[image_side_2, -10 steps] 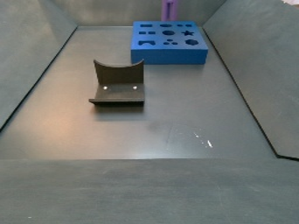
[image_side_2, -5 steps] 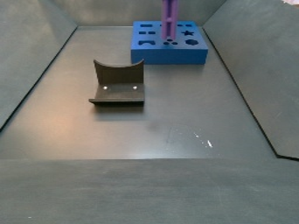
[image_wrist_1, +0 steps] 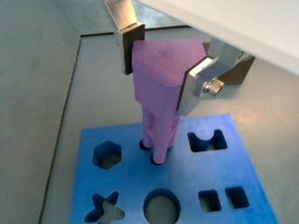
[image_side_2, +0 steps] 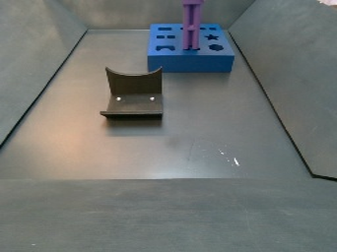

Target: Insert the 3 prong object.

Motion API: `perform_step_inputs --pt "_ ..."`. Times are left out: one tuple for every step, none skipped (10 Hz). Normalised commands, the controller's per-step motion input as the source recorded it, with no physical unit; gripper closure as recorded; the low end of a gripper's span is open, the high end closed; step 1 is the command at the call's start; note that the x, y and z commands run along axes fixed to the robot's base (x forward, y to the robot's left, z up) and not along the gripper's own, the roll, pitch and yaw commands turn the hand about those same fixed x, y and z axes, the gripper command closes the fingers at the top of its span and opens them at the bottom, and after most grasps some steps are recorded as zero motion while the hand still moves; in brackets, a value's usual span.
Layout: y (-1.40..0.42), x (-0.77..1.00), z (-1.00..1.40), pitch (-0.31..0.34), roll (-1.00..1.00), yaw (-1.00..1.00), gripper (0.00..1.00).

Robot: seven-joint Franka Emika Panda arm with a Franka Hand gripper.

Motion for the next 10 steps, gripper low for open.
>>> perform_step_inputs --pt "0.0 -0.06 -0.27 -0.079 -0.04 0.0 1.0" --pt "0.0 -0.11 -0.31 -0.086 -0.04 0.07 1.0" --pt "0.0 -0.23 -0.22 -0.081 -0.08 0.0 1.0" --pt "0.0 -0.35 -0.13 -0.119 -0.07 0.0 1.0" --pt "0.0 -0.3 -0.14 -0.126 -0.09 0.0 1.0" --pt "-0.03 -0.15 -0.21 -0.127 -0.12 0.0 1.0" --pt "-0.08 0.09 -0.37 -0.141 -0.12 0.0 1.0" --pt "-0.07 0.25 -0.45 -0.146 -0.11 0.0 1.0" --pt "-0.01 0.29 -0.48 -0.12 -0.08 0.0 1.0" --pt "0.0 0.05 -0.46 -0.089 0.0 0.01 1.0"
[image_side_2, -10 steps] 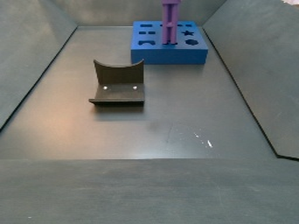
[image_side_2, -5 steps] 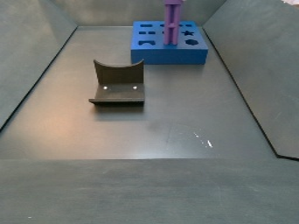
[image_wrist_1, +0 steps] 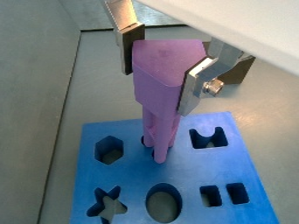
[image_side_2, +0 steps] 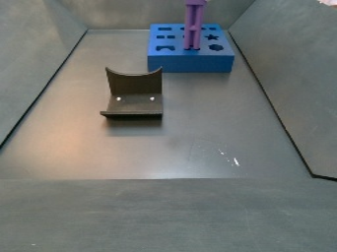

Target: Insert the 3 prong object.

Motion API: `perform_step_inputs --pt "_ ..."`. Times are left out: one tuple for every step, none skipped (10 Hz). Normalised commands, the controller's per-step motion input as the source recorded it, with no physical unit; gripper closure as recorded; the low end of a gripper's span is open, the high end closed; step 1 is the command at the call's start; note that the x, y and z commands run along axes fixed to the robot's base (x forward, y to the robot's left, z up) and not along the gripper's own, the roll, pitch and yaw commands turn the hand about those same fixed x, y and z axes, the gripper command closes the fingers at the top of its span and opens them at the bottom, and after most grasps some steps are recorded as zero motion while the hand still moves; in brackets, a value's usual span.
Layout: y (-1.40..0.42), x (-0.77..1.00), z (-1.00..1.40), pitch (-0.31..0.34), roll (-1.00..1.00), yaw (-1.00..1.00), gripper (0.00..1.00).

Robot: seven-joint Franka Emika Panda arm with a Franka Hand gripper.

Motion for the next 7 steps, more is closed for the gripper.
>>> perform_step_inputs --pt "0.0 -0.01 -0.45 -0.094 0.0 0.08 1.0" --pt "0.01 -0.25 -0.43 -0.106 0.0 0.01 1.0" --pt "0.04 -0.37 -0.35 -0.123 0.0 0.0 1.0" --pt "0.05 -0.03 -0.42 -0.084 0.0 0.05 1.0" --pt "0.04 0.17 -0.47 -0.029 0.0 0.06 1.0" --pt "0.0 0.23 -0.51 -0.034 -0.01 0.03 1.0" --pt "0.0 0.29 -0.59 -0.041 -0.05 0.02 1.0"
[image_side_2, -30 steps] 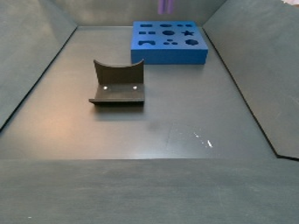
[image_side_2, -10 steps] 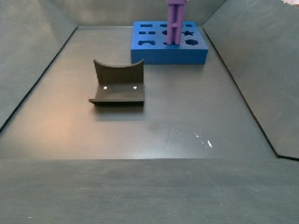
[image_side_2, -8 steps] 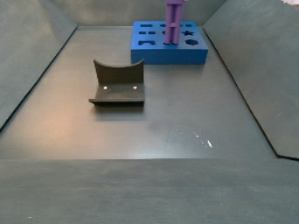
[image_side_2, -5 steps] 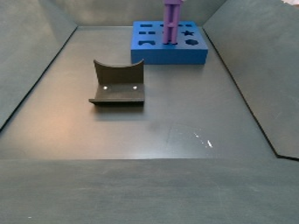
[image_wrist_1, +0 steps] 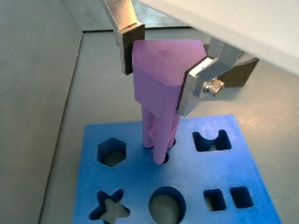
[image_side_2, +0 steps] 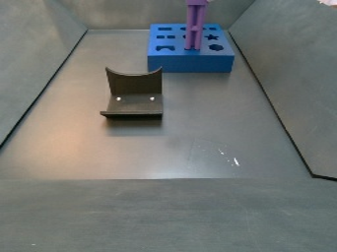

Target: Insert the 3 prong object.

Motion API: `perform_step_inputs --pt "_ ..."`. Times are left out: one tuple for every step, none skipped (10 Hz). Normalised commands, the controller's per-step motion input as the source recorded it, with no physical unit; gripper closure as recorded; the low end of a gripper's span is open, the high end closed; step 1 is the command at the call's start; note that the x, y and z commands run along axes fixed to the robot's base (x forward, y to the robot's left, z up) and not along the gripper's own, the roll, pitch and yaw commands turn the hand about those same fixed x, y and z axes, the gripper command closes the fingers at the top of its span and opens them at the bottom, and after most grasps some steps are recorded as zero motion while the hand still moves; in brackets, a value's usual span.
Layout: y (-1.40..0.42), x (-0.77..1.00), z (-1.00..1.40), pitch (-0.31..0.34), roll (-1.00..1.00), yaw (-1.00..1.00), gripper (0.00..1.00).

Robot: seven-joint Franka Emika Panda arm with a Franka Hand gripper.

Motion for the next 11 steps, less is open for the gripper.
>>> perform_step_inputs --pt "0.03 0.19 -0.58 -0.036 -0.02 0.03 1.0" --pt "0.06 0.08 -0.58 -0.026 0.0 0.09 1.0" --pt "0.09 0.0 -0.59 -0.01 0.04 0.12 1.0" --pt "0.09 -0.09 -0.54 -0.017 0.08 0.11 1.0" --pt "0.0 -0.2 -0.52 -0.029 0.0 0.0 1.0" --pt "0.0 -0.11 -0.5 -0.019 0.0 0.0 1.0" --pt "-0.09 -0.09 -0.46 -0.011 -0.03 0.0 1.0" --pt "-0.13 -0.13 -0.41 -0.027 -0.04 0.0 1.0" --pt "-0.15 -0.03 -0.39 -0.031 -0.06 0.0 1.0" --pt "-0.13 -0.03 -0.37 -0.036 -0.08 0.0 1.0" --pt "-0.05 0.0 -0.46 -0.023 -0.03 0.03 1.0"
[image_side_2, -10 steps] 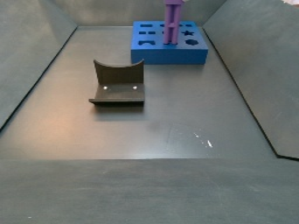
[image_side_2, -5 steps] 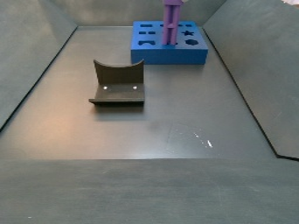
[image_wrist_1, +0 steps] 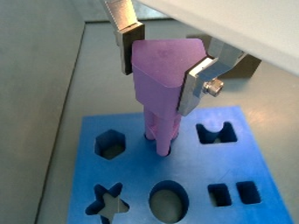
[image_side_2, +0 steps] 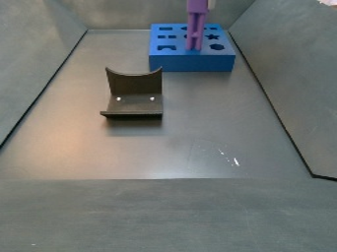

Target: Insert the 3 prong object.

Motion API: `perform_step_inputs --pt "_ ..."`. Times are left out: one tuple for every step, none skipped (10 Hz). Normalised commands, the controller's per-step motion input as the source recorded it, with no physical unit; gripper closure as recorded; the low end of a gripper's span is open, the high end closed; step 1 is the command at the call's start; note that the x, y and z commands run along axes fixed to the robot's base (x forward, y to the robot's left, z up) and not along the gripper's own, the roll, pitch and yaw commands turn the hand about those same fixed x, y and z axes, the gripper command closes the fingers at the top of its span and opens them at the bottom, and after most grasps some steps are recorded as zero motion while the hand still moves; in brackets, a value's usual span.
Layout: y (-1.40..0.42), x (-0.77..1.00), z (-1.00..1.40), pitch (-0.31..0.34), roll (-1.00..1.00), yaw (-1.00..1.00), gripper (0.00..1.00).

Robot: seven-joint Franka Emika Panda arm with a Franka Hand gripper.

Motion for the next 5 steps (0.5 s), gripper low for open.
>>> perform_step_inputs --pt "0.0 0.01 -0.58 -0.027 -0.02 0.02 1.0" --pt "0.0 0.07 -0.58 -0.026 -0.01 0.01 1.0" --pt "0.0 0.02 -0.43 -0.017 0.0 0.0 1.0" --pt "0.0 -0.02 0.0 -0.021 0.0 0.0 1.0" --pt "0.0 0.0 0.0 0.0 0.0 0.0 1.0"
